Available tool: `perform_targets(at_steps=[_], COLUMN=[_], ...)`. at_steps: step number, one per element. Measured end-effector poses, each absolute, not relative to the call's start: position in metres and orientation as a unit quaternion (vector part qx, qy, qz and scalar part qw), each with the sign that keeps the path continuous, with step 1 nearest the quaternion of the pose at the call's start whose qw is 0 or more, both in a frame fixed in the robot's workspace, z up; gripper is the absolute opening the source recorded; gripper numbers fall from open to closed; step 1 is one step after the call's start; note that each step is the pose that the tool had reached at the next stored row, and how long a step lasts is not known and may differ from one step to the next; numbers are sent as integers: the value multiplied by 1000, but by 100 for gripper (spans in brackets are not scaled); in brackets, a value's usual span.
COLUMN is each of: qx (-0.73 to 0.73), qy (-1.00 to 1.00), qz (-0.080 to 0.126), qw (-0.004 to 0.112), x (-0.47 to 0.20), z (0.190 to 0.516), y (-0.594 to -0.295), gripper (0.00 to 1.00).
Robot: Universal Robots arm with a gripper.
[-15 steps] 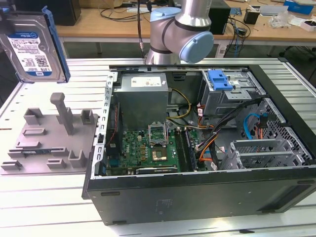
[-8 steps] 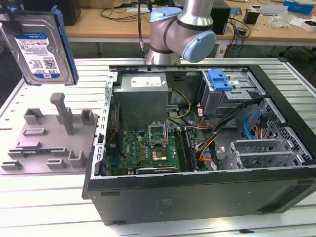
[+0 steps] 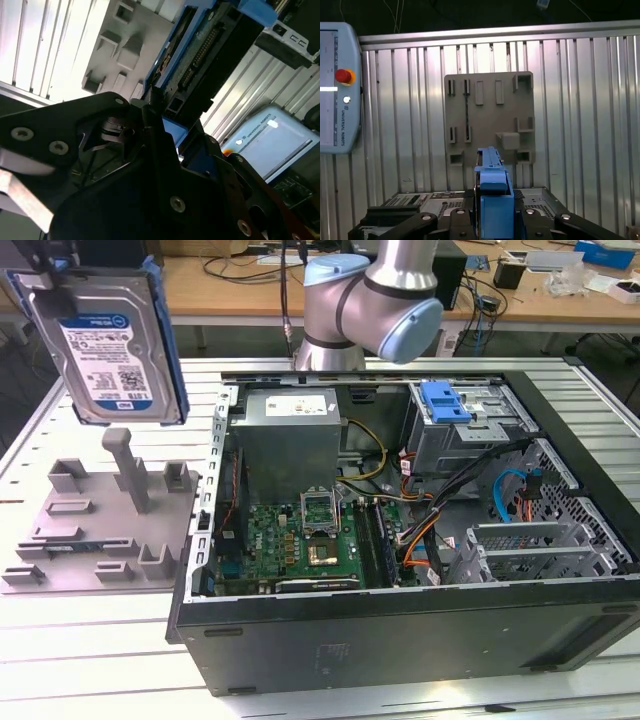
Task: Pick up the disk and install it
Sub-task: 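Pick up the disk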
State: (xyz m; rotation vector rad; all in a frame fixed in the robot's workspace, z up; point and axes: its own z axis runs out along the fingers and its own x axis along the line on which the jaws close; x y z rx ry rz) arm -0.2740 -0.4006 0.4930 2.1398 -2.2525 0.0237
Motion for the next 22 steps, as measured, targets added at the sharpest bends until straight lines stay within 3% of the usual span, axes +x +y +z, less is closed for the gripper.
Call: perform_targets(at_steps=[22], qx=[689], qy=[-725], qz=[1], qw=[24], x=[-154], z=[499], y=[-467], gripper=[37])
